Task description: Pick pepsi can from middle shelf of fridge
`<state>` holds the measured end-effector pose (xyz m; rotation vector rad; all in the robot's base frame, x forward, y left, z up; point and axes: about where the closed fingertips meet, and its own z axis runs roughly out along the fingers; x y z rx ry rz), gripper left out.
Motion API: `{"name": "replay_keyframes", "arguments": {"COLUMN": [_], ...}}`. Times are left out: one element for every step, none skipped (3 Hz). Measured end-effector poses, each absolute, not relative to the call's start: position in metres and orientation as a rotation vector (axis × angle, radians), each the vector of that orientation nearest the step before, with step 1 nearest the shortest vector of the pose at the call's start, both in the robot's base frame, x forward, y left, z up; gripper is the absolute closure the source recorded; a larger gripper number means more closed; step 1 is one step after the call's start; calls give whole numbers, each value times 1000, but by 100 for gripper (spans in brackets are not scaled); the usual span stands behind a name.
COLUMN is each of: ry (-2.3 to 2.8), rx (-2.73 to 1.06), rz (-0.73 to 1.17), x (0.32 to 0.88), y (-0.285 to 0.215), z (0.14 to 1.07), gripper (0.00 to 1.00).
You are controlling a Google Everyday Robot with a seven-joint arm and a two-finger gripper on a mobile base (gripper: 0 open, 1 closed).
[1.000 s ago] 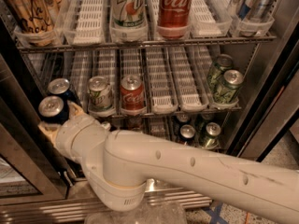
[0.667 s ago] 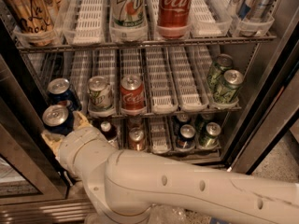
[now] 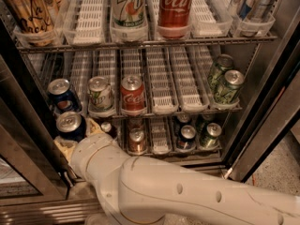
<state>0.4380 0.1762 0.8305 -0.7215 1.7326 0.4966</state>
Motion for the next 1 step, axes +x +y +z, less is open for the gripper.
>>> {"name": "replay_keyframes", "arguments": {"ry": [1733], "rx": [-722], "rz": [497], "x": [438], "y": [176], "z": [830], "gripper": [100]}}
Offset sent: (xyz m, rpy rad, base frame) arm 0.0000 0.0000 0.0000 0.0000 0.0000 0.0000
